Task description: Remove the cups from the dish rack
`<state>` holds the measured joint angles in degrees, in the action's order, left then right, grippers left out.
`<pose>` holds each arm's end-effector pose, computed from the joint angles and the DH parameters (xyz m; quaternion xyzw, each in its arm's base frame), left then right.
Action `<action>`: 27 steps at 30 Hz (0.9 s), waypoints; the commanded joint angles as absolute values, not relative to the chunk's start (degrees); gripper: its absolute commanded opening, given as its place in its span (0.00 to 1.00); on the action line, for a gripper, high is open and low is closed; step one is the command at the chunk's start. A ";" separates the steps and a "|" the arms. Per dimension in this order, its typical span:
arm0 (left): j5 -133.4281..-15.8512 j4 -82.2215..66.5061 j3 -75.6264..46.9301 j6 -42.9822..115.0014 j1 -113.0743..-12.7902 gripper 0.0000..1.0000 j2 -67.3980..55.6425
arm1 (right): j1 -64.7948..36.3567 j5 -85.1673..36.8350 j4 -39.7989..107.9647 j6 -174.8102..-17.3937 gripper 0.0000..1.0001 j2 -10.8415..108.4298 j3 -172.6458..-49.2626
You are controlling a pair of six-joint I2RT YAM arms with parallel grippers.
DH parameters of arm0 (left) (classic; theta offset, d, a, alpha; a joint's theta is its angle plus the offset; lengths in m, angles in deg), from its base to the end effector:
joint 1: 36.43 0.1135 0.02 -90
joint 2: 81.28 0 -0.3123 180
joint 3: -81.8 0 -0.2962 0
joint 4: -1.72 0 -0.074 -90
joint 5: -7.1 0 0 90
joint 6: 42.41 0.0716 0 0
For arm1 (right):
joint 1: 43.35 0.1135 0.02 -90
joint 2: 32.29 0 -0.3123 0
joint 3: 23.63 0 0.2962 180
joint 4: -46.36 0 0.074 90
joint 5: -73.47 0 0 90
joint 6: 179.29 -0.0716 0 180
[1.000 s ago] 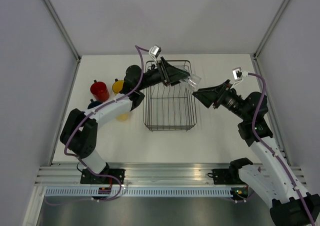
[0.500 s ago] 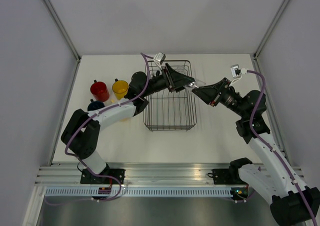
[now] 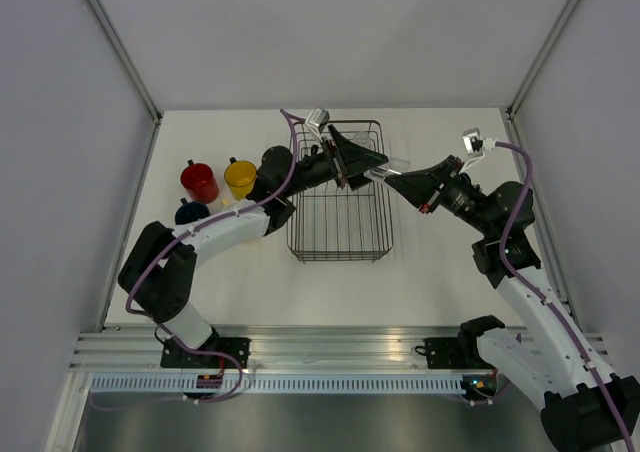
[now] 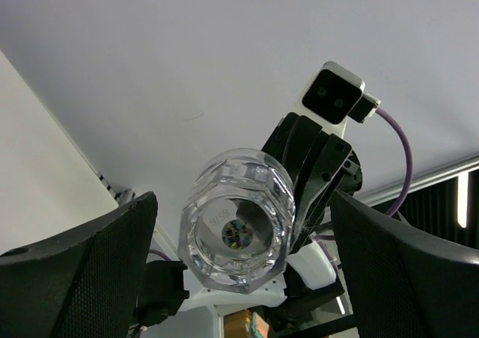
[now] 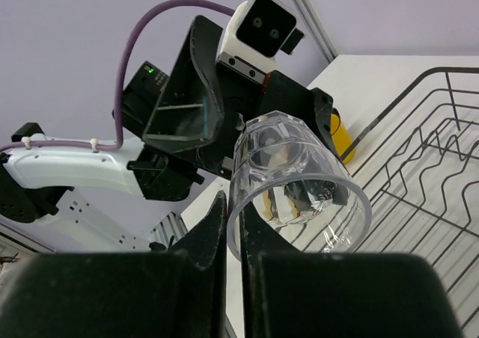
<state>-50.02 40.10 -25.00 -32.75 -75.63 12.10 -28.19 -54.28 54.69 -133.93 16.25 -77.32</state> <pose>0.3194 -0.3106 0.3650 0.0170 0.6071 -0.7548 0.2478 0.2156 0.1038 0.4046 -0.0966 0.6313 0.5440 0.5442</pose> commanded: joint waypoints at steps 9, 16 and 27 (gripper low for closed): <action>-67.14 -4.89 -13.84 -0.68 -74.49 1.00 2.75 | -28.05 -40.74 28.59 -114.80 0.01 13.33 -85.75; -73.59 -15.82 -13.66 9.96 -74.49 1.00 -2.44 | -28.05 -24.11 13.44 -106.87 0.00 18.58 -92.87; -76.31 -29.64 -22.34 16.21 -75.63 1.00 -20.35 | -29.46 1.83 0.67 -104.06 0.00 35.29 -106.85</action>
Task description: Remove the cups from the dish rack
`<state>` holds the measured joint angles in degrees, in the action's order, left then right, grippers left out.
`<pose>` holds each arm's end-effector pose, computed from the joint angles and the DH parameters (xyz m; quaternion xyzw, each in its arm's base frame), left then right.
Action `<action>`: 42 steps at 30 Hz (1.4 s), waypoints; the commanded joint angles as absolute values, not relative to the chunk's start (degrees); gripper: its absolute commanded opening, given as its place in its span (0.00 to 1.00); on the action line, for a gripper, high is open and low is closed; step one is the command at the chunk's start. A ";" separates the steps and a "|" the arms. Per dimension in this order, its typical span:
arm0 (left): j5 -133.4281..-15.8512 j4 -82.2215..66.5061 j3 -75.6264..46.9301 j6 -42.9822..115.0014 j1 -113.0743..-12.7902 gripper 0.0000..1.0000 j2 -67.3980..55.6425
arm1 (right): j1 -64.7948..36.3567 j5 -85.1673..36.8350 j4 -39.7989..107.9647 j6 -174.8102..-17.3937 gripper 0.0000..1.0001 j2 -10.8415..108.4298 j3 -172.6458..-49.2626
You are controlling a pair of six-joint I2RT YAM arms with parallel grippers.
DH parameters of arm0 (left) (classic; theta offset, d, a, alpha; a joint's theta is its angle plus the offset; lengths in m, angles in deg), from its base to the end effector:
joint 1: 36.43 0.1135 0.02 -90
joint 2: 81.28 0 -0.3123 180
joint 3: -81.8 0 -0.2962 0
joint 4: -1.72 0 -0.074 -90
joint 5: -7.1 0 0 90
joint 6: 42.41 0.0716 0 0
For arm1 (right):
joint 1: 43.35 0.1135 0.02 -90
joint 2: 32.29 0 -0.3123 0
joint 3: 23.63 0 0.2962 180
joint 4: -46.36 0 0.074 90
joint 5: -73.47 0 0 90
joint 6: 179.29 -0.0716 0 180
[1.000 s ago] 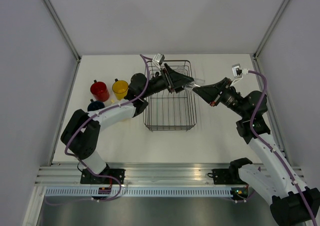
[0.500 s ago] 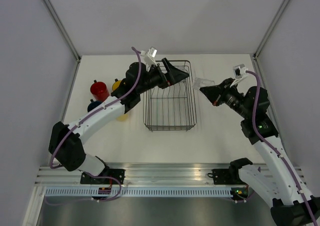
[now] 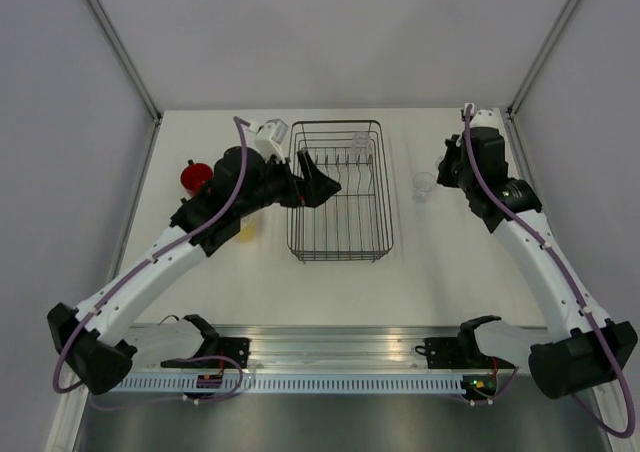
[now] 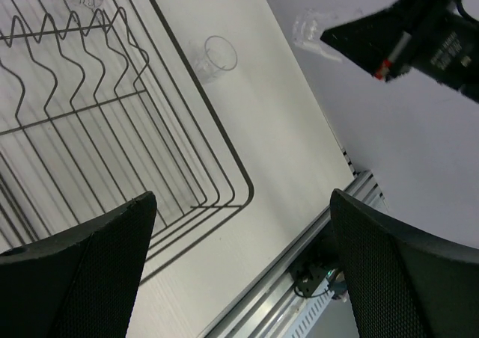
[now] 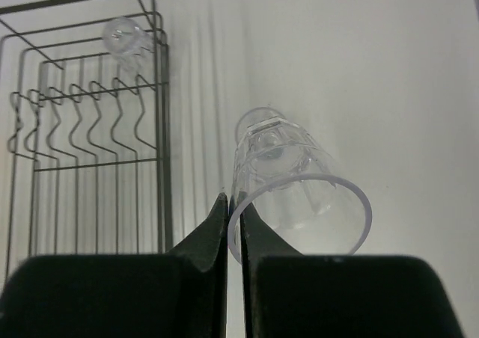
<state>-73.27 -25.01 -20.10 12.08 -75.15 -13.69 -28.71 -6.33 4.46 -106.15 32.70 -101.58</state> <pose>0.2508 -0.2164 0.4159 0.0727 0.7952 -0.4145 0.4365 0.2964 0.0643 0.3930 0.0618 0.8569 0.0636 0.5078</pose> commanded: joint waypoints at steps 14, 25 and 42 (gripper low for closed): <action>-77.71 -49.50 -23.24 23.76 -75.72 1.00 -33.99 | -39.48 -5.72 -10.05 -98.34 0.00 61.92 -122.15; -79.65 -55.40 -27.01 29.40 -75.72 1.00 -40.67 | -40.88 -8.61 -13.22 -97.37 0.01 75.02 -128.48; -82.64 -55.05 -29.56 30.01 -75.72 1.00 -41.21 | -41.24 -9.93 -14.01 -95.79 0.03 82.50 -129.80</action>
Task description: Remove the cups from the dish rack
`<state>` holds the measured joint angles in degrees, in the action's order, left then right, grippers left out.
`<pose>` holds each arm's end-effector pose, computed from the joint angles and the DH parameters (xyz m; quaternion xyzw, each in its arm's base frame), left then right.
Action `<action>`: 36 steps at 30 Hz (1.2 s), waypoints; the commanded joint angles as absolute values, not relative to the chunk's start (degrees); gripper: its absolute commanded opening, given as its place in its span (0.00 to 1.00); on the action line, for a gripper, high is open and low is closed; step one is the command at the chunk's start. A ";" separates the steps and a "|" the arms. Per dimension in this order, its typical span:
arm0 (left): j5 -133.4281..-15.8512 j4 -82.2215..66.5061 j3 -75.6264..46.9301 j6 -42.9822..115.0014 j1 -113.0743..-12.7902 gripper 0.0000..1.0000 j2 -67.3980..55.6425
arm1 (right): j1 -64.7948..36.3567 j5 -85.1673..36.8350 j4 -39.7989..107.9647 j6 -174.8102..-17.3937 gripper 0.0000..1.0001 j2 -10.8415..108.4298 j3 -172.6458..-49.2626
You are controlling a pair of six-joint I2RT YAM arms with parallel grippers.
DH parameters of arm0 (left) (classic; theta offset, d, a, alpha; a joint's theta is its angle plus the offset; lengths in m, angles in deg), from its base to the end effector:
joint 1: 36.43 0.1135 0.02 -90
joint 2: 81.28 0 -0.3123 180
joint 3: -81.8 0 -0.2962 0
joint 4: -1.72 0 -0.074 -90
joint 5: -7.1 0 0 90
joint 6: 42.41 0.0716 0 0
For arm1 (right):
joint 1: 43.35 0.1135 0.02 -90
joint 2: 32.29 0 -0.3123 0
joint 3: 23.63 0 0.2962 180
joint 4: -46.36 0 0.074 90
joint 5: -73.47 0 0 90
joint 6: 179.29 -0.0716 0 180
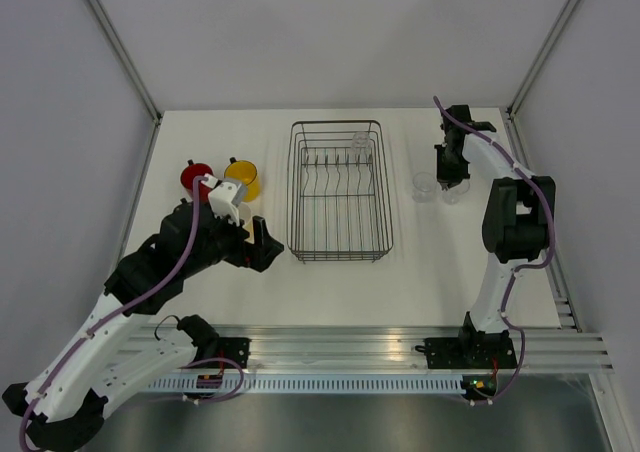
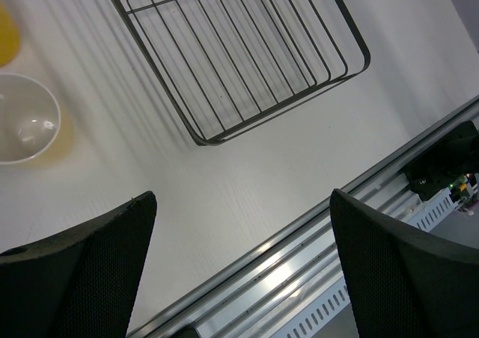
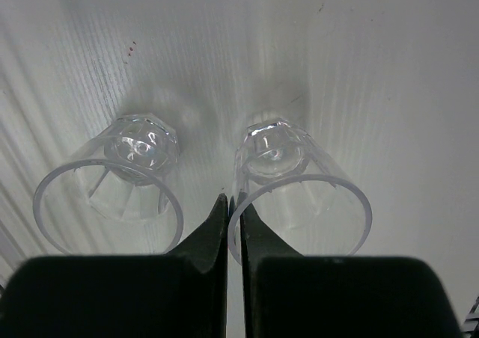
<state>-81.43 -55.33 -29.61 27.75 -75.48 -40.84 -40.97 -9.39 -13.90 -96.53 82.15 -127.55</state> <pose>0.1316 -0.1091 0.3855 0.1501 0.8480 -0.2595 0.4372 0.4881 0.0114 0.2068 0.0521 0.9827 -0.0472 0.1712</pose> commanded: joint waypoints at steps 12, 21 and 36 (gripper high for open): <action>-82.64 -55.23 -29.30 30.10 -75.72 1.00 -42.00 | -41.32 -11.51 -13.31 -95.44 0.05 83.73 -130.07; -82.20 -55.22 -28.95 30.01 -75.72 1.00 -42.44 | -41.33 -10.55 -14.10 -95.79 0.16 82.85 -130.77; -84.29 -52.59 -25.88 26.33 -75.72 1.00 -36.13 | -41.50 -9.76 -11.91 -97.11 0.32 68.72 -127.53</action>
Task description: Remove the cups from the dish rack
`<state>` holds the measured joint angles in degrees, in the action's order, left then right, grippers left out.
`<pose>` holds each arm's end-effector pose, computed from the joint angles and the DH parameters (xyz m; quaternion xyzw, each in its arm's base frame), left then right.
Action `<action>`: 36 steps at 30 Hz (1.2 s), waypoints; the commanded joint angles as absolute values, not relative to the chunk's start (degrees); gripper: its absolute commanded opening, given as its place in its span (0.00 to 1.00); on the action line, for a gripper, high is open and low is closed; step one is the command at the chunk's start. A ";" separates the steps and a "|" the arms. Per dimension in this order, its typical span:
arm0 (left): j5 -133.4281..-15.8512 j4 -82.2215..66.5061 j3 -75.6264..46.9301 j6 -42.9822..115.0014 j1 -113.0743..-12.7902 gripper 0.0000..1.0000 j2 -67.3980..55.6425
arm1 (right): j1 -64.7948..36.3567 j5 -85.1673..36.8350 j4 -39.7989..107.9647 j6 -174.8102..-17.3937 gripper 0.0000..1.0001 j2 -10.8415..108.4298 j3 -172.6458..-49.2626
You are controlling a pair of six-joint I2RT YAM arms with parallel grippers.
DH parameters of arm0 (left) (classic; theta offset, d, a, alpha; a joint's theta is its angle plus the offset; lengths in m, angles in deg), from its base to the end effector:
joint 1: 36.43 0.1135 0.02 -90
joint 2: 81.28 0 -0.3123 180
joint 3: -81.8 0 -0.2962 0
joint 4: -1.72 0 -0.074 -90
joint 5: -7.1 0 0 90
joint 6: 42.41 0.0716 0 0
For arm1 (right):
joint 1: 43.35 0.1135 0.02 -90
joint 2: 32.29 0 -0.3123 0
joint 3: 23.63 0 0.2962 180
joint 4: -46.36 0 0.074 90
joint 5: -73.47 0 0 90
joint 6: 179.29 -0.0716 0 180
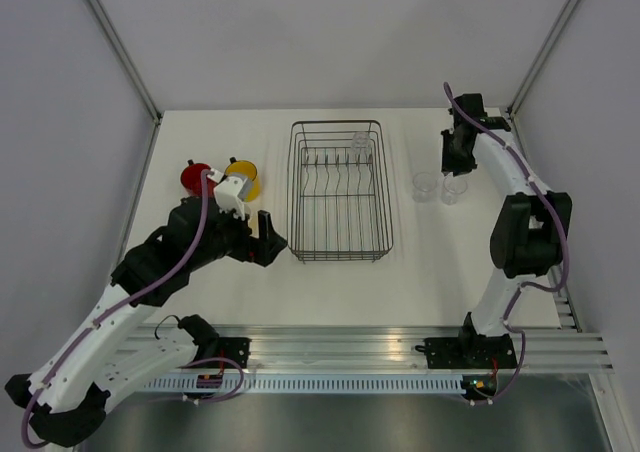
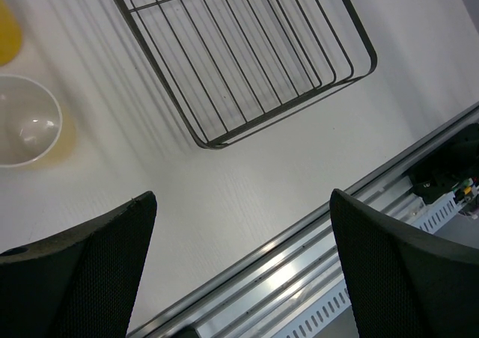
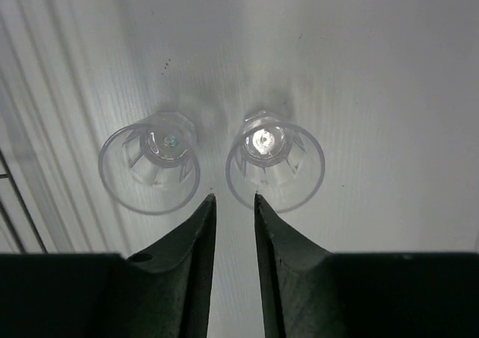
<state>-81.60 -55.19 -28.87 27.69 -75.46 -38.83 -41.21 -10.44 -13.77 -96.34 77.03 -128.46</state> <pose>0.1386 -0.1145 0.3853 0.1495 0.8531 -0.2544 0.4303 0.4808 0.0104 0.2538 0.0534 0.9728 -0.0341 0.2228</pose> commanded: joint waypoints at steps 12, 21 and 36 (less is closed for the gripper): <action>-95.64 -39.77 -16.04 22.80 -75.81 1.00 -16.17 | -38.07 -26.90 9.45 -106.59 0.98 34.35 -102.74; -96.61 -33.08 1.87 29.21 -75.81 1.00 7.53 | -38.07 -29.42 17.98 -120.04 0.98 12.82 -89.64; -99.51 -27.54 31.77 40.12 -75.72 1.00 42.36 | -38.07 -37.44 10.95 -119.70 0.98 1.38 -90.52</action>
<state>-96.81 -30.41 25.79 35.40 -75.52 39.03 -37.94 -35.03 10.43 -118.35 1.80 -90.94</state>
